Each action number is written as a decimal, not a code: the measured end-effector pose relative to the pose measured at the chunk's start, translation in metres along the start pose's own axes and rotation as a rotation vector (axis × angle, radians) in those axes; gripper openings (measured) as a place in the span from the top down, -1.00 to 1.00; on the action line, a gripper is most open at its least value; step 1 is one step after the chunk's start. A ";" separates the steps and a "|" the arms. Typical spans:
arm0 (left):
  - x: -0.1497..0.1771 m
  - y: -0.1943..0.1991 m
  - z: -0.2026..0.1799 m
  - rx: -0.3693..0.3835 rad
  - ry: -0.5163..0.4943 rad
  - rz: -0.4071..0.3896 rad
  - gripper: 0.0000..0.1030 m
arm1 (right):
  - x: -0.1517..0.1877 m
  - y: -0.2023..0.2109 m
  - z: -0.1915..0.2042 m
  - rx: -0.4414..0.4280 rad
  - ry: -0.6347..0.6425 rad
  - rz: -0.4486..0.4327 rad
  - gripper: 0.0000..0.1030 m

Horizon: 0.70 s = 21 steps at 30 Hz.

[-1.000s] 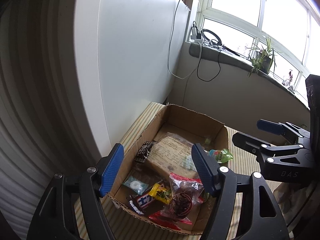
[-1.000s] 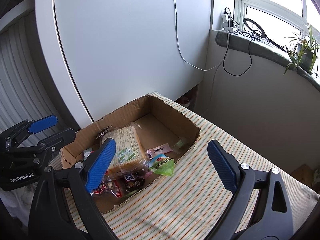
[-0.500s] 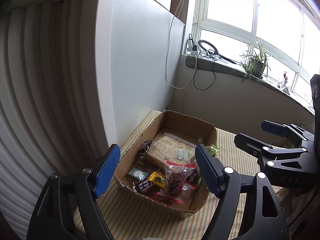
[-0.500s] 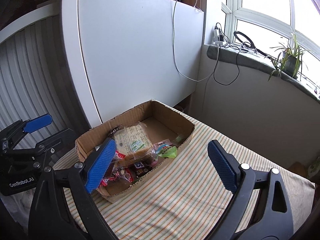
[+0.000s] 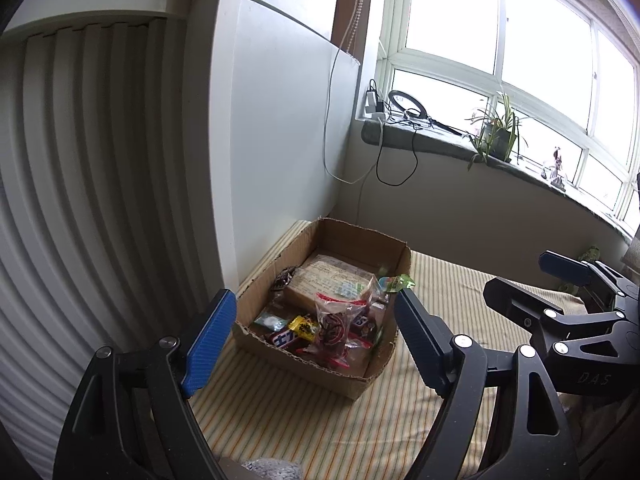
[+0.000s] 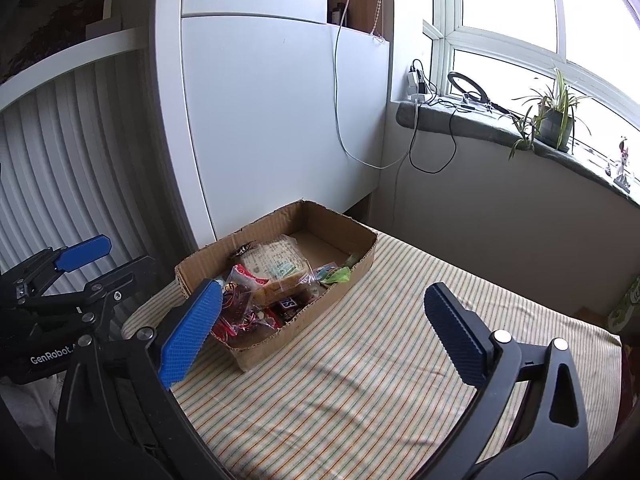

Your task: Organize snacks

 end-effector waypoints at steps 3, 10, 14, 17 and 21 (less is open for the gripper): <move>0.001 0.007 -0.002 0.004 -0.003 -0.001 -0.58 | 0.002 0.009 0.001 -0.002 -0.011 -0.003 -1.00; 0.003 0.018 -0.008 0.011 -0.014 0.001 -0.58 | 0.007 0.019 0.003 0.001 -0.034 0.000 -1.00; 0.004 0.025 -0.011 0.011 -0.019 -0.005 -0.58 | 0.009 0.019 0.005 -0.002 -0.032 0.007 -1.00; 0.004 0.026 -0.012 0.011 -0.022 -0.004 -0.58 | 0.009 0.021 0.005 -0.003 -0.030 0.005 -1.00; 0.005 0.026 -0.015 0.014 -0.021 0.003 -0.58 | 0.009 0.022 0.004 -0.003 -0.028 0.003 -1.00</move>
Point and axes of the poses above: each gripper's, at about its wrist camera, not at the fingertips, and y roughly against the way its jaws point, z to its left, x to its underside, the point moved 1 cm from there along -y, roughly the way its jaws point, and after that the axes turned 15 degrees about -z, right-handed, at the moved point
